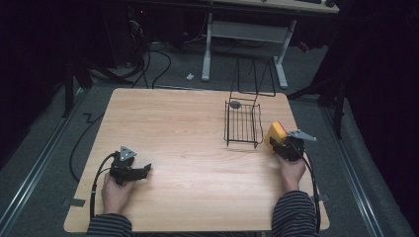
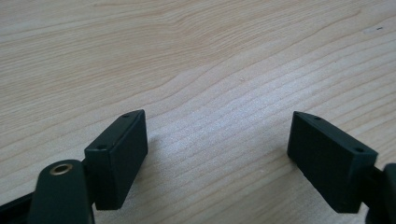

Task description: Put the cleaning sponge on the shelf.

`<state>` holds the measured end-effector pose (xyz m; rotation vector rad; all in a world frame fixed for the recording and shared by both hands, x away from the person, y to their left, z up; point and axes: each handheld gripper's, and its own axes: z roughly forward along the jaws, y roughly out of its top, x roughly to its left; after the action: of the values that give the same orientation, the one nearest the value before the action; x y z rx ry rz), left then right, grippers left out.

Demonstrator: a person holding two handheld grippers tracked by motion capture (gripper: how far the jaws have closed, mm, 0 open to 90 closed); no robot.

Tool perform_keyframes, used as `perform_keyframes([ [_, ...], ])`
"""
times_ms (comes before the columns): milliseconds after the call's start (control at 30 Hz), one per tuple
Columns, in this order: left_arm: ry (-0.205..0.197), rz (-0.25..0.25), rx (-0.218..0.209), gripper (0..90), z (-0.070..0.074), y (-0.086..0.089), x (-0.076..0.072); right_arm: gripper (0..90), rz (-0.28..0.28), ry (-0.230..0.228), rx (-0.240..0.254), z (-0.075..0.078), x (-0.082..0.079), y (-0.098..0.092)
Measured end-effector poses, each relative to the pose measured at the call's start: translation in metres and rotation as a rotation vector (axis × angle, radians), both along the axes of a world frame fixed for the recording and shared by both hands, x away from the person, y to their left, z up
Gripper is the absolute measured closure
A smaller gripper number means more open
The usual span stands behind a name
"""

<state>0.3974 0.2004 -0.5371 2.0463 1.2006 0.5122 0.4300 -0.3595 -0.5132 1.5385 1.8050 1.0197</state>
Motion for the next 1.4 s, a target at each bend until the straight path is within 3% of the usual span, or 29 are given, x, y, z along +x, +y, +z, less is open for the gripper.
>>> perform_keyframes([
  [233,0.0,0.001,0.0,20.7,0.0,0.0,0.0,61.0,0.018,-0.009,-0.003,0.004,-0.003,-0.001],
  [333,0.0,0.001,0.0,20.7,0.0,0.0,0.0,61.1,0.029,-0.035,-0.003,0.01,-0.007,-0.001],
  [500,0.001,0.001,0.0,20.9,0.0,0.0,0.0,61.1,0.033,-0.041,-0.016,0.021,-0.015,-0.001],
  [700,0.0,0.002,-0.001,20.9,0.0,0.0,0.0,61.0,0.042,-0.076,-0.019,0.032,-0.033,-0.004],
  [833,0.001,0.004,-0.003,21.1,0.0,0.0,0.0,61.0,0.055,-0.071,-0.024,0.037,-0.042,-0.006],
  [1000,0.001,0.005,-0.003,21.2,0.0,0.0,0.0,61.0,0.068,-0.109,-0.004,0.05,-0.057,-0.005],
  [1167,0.0,0.006,-0.002,21.1,0.0,0.0,0.0,60.9,0.086,-0.118,-0.016,0.054,-0.06,0.0],
  [1400,0.0,0.005,-0.002,21.1,0.0,0.0,0.0,60.9,0.114,-0.149,0.004,0.065,-0.061,0.01],
])
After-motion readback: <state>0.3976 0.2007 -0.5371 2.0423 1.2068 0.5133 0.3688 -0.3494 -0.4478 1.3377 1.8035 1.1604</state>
